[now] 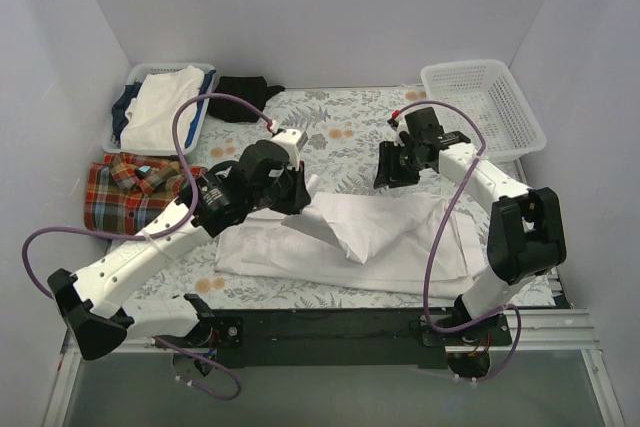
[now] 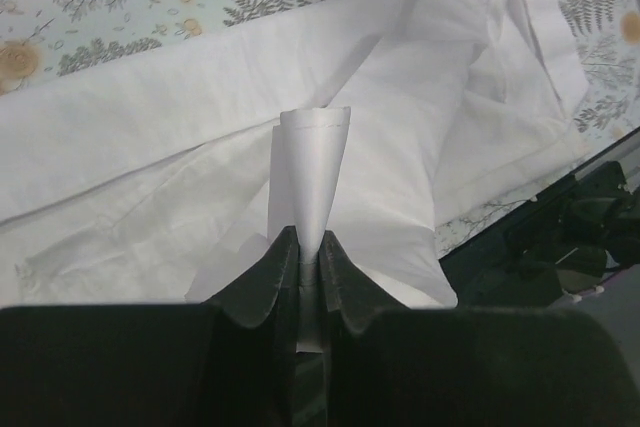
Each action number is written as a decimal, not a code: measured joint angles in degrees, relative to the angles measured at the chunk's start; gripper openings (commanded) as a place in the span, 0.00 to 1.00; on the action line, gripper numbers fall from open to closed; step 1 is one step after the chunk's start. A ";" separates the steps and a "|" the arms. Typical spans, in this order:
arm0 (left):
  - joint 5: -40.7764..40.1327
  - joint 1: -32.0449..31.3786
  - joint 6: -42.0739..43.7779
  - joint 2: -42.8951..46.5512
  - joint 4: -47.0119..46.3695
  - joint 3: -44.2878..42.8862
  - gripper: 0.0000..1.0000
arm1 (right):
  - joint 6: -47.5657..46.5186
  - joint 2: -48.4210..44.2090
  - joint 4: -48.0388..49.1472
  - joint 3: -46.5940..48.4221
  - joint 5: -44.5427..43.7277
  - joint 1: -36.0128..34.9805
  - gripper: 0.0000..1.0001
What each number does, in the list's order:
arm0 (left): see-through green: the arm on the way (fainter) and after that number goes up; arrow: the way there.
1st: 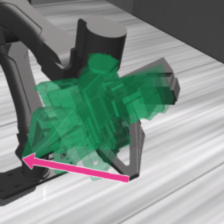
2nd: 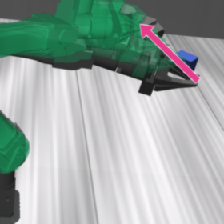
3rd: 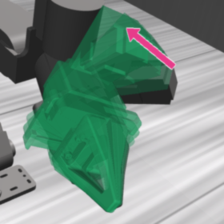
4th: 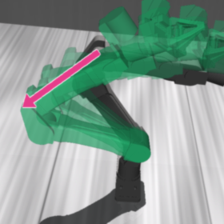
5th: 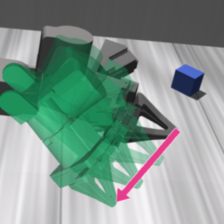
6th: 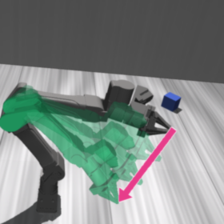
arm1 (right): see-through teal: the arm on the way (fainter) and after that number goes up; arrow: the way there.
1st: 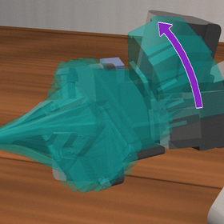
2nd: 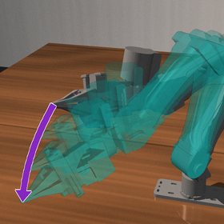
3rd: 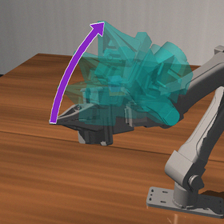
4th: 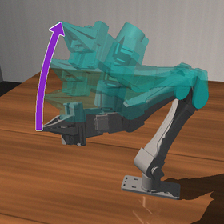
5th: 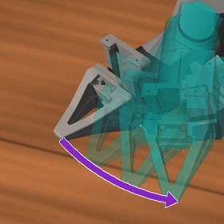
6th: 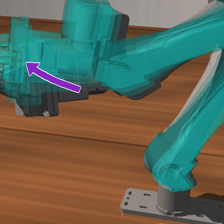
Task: Fold and stack the long sleeve shirts
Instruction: Fold the shirt
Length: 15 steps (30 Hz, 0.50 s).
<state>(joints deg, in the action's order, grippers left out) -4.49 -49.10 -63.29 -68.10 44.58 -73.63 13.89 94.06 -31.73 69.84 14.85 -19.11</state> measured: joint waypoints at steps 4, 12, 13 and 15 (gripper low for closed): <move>-5.88 -0.04 -1.95 2.47 1.01 2.86 0.00 | -0.81 0.00 0.70 -2.10 2.21 -0.31 0.55; -9.88 -0.04 -1.66 4.98 -3.19 -1.05 0.02 | -1.03 0.00 -0.28 -7.52 3.69 -0.31 0.52; -9.73 -0.04 -1.40 4.68 -4.02 -1.88 0.02 | -0.83 -0.07 -0.31 -7.74 3.08 -0.35 0.52; -9.49 -0.04 -0.39 3.82 -6.51 -3.32 0.02 | -0.15 -0.66 -0.22 -7.80 1.27 -0.39 0.52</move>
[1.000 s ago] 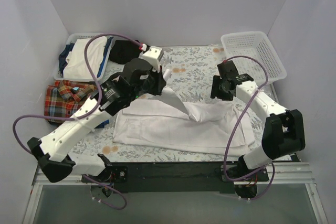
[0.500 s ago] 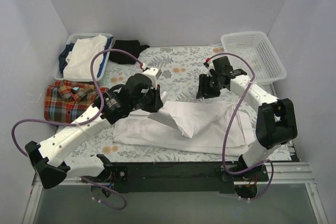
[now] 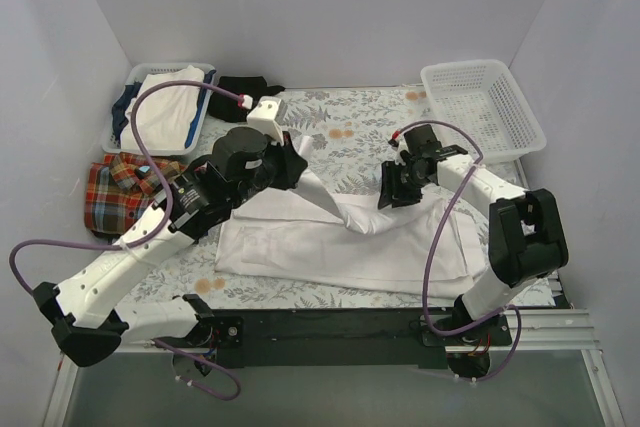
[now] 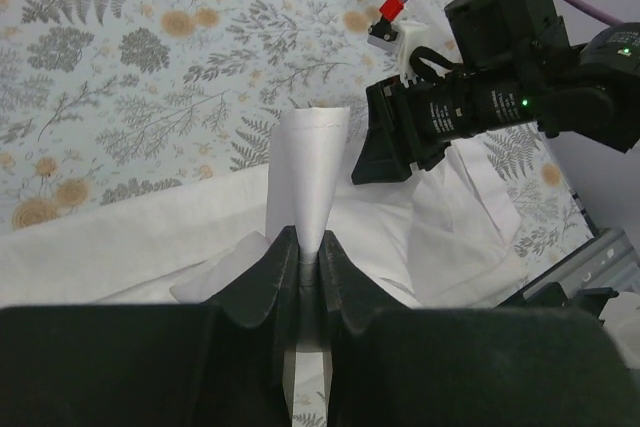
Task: Fold and stack the long sleeve shirts
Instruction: Fold the shirt
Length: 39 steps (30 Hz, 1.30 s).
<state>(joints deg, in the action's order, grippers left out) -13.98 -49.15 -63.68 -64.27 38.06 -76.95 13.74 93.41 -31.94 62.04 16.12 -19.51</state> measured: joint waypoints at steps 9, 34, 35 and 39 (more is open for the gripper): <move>4.11 0.02 7.41 -5.95 -9.90 -6.99 0.12 | 3.63 -8.70 2.32 0.83 -9.42 0.04 0.54; 67.14 0.00 12.94 -16.98 -21.29 -17.62 0.18 | 1.42 7.82 1.68 23.32 4.92 5.11 0.54; 68.02 0.00 12.96 -17.33 -21.20 -17.51 0.22 | 1.22 8.59 1.46 23.43 6.19 5.14 0.54; 71.69 0.00 13.18 -17.64 -20.76 -16.57 0.27 | 0.33 9.92 -0.39 21.53 12.98 5.14 0.54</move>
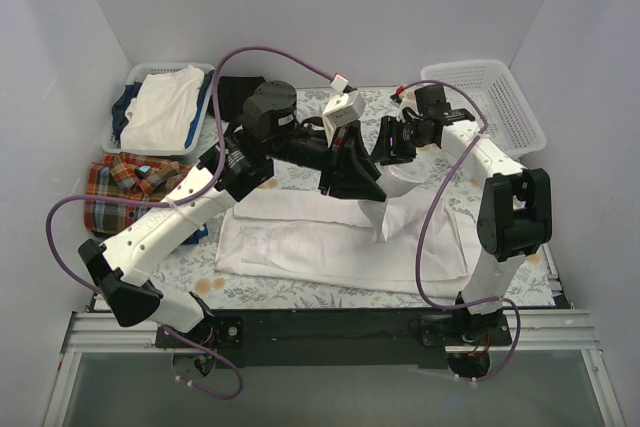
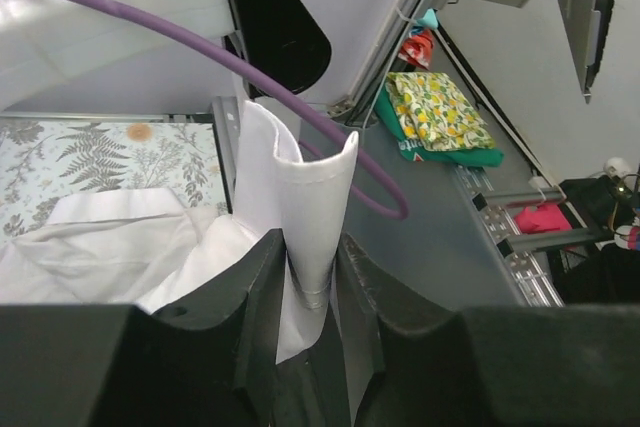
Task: Fold and stack the long sleeve shirts
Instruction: Fold the shirt
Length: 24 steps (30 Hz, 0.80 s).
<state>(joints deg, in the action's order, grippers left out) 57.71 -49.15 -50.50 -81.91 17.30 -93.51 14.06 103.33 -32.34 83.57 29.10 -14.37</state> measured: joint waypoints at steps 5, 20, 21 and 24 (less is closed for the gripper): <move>2.71 0.00 0.15 0.02 0.28 0.42 0.29 | -1.99 -0.09 -1.31 -6.32 7.82 0.00 0.53; -12.31 0.00 0.28 5.16 8.48 13.31 0.38 | -2.32 -10.51 -5.31 -22.47 4.94 -0.11 0.53; -14.56 0.00 0.09 5.53 9.94 15.74 0.38 | -2.29 -10.51 -5.44 -23.71 4.55 -0.11 0.53; -19.32 0.00 -0.39 5.62 14.45 20.35 0.34 | -2.27 -10.51 -6.67 -26.93 3.13 -0.11 0.53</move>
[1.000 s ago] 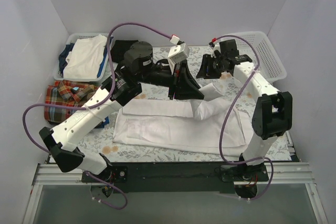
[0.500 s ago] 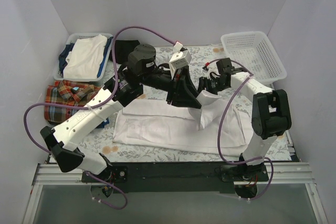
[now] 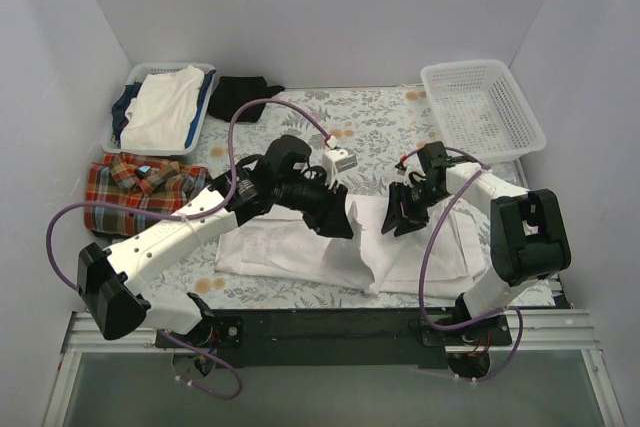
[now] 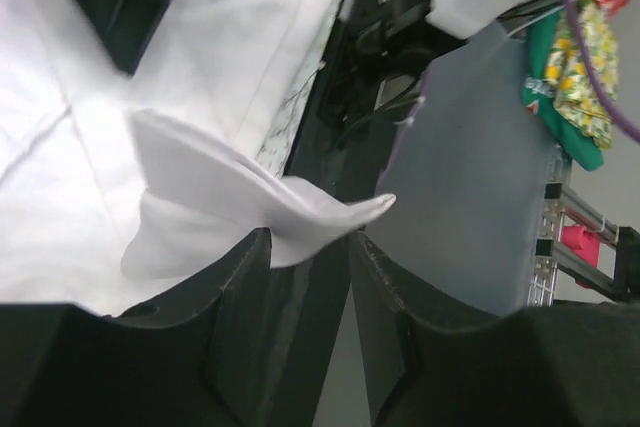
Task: Fold and stack the long sleeve shirts
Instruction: Fold the shirt
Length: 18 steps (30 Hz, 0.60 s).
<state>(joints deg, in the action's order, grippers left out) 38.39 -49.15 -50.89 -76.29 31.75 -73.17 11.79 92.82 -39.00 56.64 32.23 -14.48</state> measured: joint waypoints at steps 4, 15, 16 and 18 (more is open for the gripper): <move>-5.77 0.00 -1.46 1.60 5.79 3.85 0.29 | -0.04 0.00 -1.86 -2.29 -3.06 -0.04 0.53; -13.00 0.00 -9.38 15.96 11.89 11.23 0.67 | 1.88 -1.51 -2.95 -3.21 -11.67 -0.04 0.52; -13.18 0.00 -9.79 15.47 11.91 11.37 0.68 | 1.97 -1.51 -2.99 -3.23 -12.15 -0.04 0.52; -12.85 0.00 -10.25 13.46 11.63 11.43 0.68 | 2.03 -1.51 -2.97 -3.26 -12.81 -0.04 0.52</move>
<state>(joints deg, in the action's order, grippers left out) 25.54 -49.15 -61.14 -62.83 43.38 -61.73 13.82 91.31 -41.98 53.39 19.42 -14.52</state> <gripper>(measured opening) 0.668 0.523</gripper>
